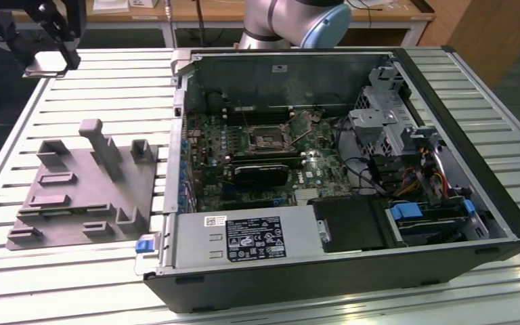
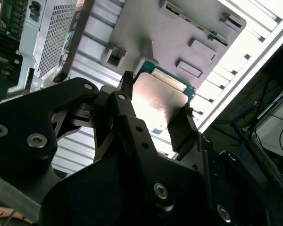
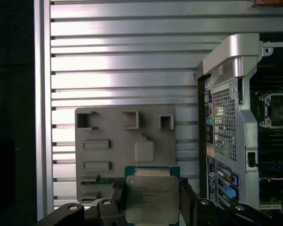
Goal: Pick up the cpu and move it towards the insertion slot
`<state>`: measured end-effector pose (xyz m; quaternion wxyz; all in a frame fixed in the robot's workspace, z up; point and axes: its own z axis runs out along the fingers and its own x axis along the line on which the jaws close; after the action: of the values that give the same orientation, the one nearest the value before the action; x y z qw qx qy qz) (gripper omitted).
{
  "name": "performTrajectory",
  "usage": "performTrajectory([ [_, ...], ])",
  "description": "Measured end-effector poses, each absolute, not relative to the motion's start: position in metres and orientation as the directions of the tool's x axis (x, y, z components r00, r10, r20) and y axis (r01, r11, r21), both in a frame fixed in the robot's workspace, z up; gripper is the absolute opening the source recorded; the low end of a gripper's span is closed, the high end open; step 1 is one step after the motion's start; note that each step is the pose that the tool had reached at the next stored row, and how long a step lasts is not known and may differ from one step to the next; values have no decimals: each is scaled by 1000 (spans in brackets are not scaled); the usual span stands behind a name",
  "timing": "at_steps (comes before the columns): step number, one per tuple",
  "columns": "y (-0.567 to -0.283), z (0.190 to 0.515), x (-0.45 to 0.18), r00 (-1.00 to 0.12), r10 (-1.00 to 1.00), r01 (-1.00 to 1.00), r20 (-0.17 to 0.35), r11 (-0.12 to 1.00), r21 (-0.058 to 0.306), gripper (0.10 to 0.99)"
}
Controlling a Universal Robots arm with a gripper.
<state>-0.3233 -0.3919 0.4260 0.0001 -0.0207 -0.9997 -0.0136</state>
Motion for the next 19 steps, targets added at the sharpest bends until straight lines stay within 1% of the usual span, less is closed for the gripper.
performTrajectory([
  [19,-389,426,-285,-999,41,41,1,999,27,545],
])
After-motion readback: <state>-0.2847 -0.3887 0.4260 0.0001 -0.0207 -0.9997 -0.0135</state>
